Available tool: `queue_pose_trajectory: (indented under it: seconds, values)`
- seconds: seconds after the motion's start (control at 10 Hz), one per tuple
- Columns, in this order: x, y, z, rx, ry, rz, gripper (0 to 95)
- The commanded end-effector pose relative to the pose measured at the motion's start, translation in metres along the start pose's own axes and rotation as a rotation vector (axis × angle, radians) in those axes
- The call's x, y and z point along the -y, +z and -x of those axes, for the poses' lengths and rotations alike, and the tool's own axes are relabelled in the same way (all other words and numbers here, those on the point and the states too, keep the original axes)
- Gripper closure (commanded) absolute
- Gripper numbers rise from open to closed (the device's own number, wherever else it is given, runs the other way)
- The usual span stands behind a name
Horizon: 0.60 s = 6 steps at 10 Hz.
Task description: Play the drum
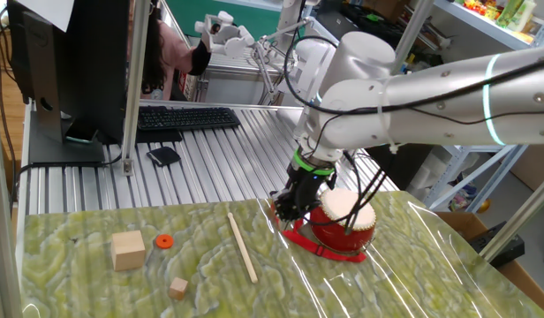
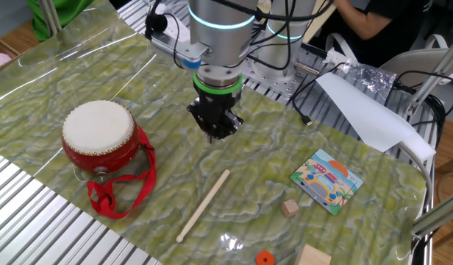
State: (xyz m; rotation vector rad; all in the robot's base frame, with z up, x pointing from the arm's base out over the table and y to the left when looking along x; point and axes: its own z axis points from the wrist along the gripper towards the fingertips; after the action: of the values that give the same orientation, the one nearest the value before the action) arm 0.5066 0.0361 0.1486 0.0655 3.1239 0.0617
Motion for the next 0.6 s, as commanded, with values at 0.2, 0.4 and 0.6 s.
queue_pose_trajectory:
  seconds: [0.2, 0.4, 0.6]
  values:
    - [-0.005, 0.009, 0.004, -0.004, -0.002, 0.008, 95.0]
    - [-0.012, 0.02, 0.007, -0.008, -0.011, 0.028, 95.0]
    - [-0.023, 0.03, 0.007, -0.005, 0.011, 0.037, 95.0]
